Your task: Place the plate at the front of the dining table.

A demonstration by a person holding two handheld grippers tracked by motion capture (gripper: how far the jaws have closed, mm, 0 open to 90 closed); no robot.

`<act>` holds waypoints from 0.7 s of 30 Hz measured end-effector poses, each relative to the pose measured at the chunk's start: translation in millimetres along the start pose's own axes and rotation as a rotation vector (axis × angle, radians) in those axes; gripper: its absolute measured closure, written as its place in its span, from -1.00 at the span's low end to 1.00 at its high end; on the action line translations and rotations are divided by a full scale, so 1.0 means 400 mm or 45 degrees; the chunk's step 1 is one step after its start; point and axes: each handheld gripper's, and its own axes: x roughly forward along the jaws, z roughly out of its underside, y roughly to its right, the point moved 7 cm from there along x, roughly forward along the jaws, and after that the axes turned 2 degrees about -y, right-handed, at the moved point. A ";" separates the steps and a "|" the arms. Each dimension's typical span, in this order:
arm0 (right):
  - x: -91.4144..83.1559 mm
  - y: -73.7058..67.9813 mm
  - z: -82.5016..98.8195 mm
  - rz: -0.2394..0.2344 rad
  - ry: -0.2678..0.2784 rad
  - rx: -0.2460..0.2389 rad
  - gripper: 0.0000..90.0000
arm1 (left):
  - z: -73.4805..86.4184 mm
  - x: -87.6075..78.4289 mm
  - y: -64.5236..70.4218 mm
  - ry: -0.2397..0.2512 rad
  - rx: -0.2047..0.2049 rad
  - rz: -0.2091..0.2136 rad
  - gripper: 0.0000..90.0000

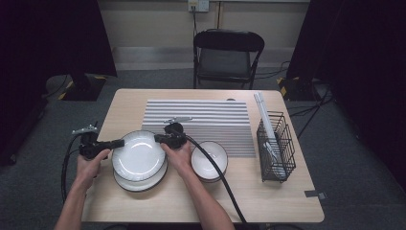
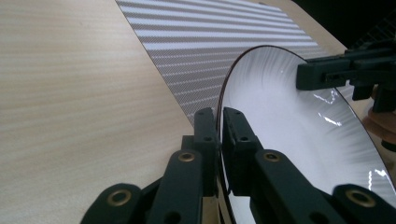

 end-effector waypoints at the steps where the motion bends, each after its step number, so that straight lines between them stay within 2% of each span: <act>1: 0.001 0.001 -0.003 0.005 0.007 0.006 0.88 | -0.002 0.000 0.000 -0.004 0.005 -0.006 0.90; 4: 0.003 0.001 -0.006 0.001 0.005 0.012 0.88 | -0.005 0.000 -0.002 0.002 0.015 0.002 0.90; 7: 0.004 0.002 -0.013 0.007 0.013 0.008 0.88 | -0.013 0.000 -0.002 0.009 0.016 -0.023 0.90; 9: 0.005 0.004 -0.017 0.005 0.018 0.018 0.87 | -0.013 0.001 -0.005 0.016 0.005 0.003 0.90; 14: 0.007 0.006 -0.012 0.009 0.008 0.015 0.87 | -0.012 0.001 -0.007 0.016 -0.006 0.015 0.89; 16: 0.006 0.006 -0.011 0.010 0.006 0.008 0.88 | -0.008 0.001 -0.001 -0.003 -0.030 0.045 0.75; 17: 0.006 0.006 -0.011 0.013 0.007 0.004 0.88 | -0.007 0.001 -0.002 -0.011 -0.015 0.029 0.67; 18: 0.006 0.006 -0.010 0.012 0.002 0.003 0.88 | -0.005 0.002 -0.003 -0.018 -0.012 -0.002 0.75; 19: 0.006 0.006 -0.009 0.010 0.003 0.004 0.88 | -0.006 0.003 -0.003 -0.002 -0.028 0.002 0.86; 21: 0.005 0.006 -0.008 0.007 -0.002 0.005 0.88 | -0.005 0.002 -0.005 0.005 -0.025 0.011 0.88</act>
